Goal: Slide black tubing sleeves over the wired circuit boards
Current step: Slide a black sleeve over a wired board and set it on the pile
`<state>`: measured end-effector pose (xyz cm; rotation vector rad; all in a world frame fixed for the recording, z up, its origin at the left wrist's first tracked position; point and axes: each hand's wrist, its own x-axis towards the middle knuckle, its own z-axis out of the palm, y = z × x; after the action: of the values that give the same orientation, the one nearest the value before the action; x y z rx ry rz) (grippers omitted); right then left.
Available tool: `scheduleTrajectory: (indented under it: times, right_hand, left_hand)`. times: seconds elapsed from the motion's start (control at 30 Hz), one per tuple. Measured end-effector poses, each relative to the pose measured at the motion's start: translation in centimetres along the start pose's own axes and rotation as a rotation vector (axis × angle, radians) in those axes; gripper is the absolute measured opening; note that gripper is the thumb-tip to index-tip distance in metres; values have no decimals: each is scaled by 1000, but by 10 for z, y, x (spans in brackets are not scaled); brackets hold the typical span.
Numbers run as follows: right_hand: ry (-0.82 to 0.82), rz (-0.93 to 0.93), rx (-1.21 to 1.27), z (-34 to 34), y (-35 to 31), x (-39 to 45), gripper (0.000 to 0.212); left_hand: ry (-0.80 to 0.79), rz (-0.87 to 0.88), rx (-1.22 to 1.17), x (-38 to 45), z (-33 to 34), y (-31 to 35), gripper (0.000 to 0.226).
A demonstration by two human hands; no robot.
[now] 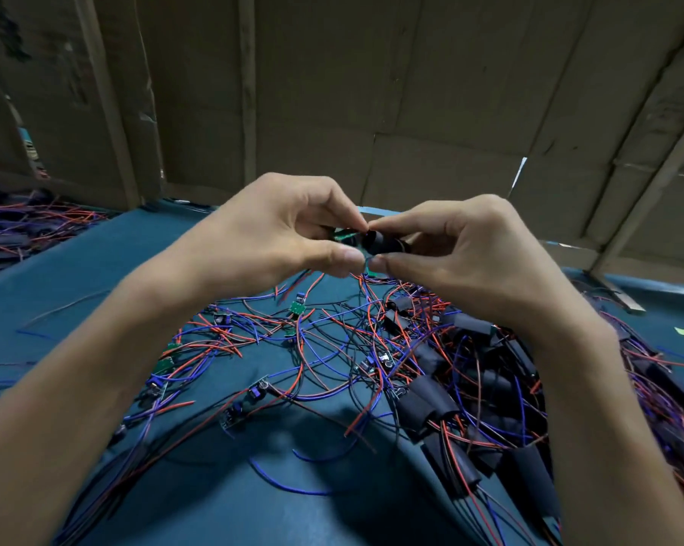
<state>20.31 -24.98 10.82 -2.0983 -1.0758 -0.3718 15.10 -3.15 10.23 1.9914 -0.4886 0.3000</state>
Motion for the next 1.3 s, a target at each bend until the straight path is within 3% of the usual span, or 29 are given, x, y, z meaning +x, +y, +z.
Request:
scheduleTrajectory:
  times: [0.23, 0.43, 0.63, 0.87, 1.2, 1.3]
  right_hand:
    - [9, 25, 75, 3, 2, 1, 33]
    - [-9, 93, 189, -3, 4, -2, 28]
    - [-37, 150, 459, -5, -1, -2, 25]
    - [-8, 191, 611, -7, -2, -3, 17]
    - [63, 176, 569, -17, -9, -6, 19]
    - [61, 155, 547, -21, -15, -8, 21]
  left_hand:
    - [246, 58, -28, 3, 9, 6, 20]
    - [230, 7, -127, 2, 6, 6, 21]
    - [301, 96, 26, 1, 9, 11, 19]
    - [246, 184, -32, -2, 16, 16, 21]
    - [-7, 233, 257, -5, 14, 15, 77]
    - [3, 260, 251, -5, 17, 17, 77]
